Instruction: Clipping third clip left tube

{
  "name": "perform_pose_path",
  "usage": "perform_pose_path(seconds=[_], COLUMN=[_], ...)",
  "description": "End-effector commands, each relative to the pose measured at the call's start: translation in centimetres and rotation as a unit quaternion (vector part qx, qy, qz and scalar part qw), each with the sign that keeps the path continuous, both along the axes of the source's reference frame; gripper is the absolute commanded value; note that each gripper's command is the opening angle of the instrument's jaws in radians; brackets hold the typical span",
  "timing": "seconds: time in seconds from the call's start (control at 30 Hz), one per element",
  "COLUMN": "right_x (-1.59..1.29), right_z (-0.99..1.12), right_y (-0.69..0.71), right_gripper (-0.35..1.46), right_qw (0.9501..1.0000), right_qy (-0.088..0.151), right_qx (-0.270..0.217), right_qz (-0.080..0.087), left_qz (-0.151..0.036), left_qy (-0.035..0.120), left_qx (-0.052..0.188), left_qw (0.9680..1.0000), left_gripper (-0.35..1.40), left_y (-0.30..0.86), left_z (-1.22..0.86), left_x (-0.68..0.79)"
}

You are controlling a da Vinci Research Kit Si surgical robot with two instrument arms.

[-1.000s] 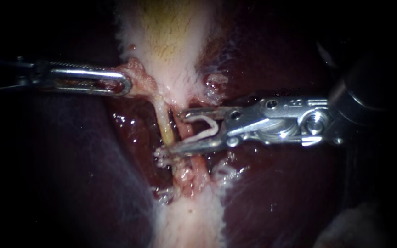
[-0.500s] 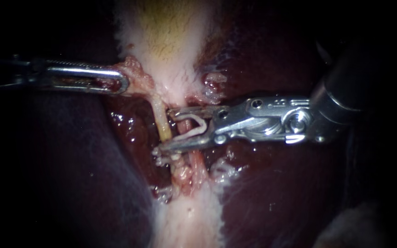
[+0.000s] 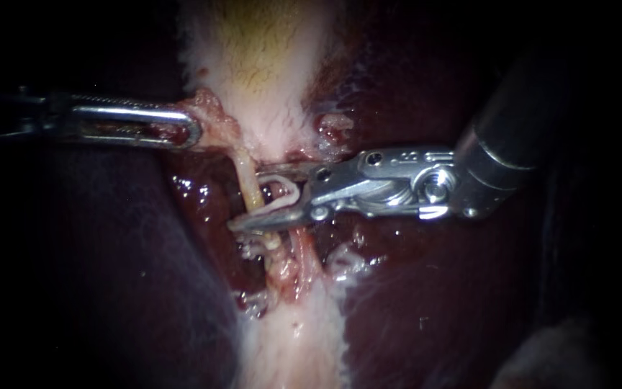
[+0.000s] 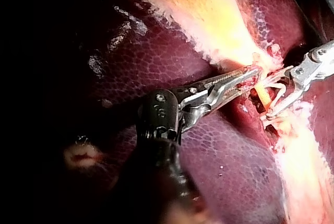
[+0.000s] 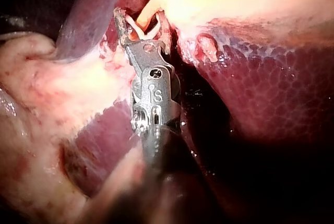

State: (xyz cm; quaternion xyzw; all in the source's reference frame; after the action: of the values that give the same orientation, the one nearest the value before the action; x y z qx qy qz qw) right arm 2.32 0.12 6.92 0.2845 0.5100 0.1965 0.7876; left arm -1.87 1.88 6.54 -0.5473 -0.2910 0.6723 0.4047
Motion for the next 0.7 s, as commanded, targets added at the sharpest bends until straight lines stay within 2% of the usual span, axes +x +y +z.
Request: perform_pose_path(seconds=[0.03,0.2,0.33,0.5,0.7], right_x=[0.02,0.09,0.11,0.09,0.09], right_z=[0.00,-0.05,-0.11,-0.21,-0.45], right_y=[0.00,0.00,0.01,0.06,0.13], right_gripper=[0.49,0.49,0.49,0.49,0.49], right_qw=[1.0000,0.9986,0.9957,0.9920,0.9886], right_qy=[0.007,0.043,0.071,0.098,0.118], right_qx=[0.001,0.030,0.056,0.077,0.088], right_qz=[0.000,0.004,0.016,0.021,0.029], left_qz=[0.000,0.001,0.002,0.001,0.001], left_qy=[0.000,0.000,-0.002,-0.001,0.000], left_qx=[0.000,0.000,0.001,0.000,0.000], left_qw=[1.0000,1.0000,1.0000,1.0000,1.0000], left_gripper=[-0.35,-0.35,-0.35,-0.35,-0.35], left_y=[0.00,0.00,0.01,0.02,0.02], left_z=[0.00,0.02,0.04,0.05,0.06], left_x=[0.01,0.02,0.04,0.05,0.06])
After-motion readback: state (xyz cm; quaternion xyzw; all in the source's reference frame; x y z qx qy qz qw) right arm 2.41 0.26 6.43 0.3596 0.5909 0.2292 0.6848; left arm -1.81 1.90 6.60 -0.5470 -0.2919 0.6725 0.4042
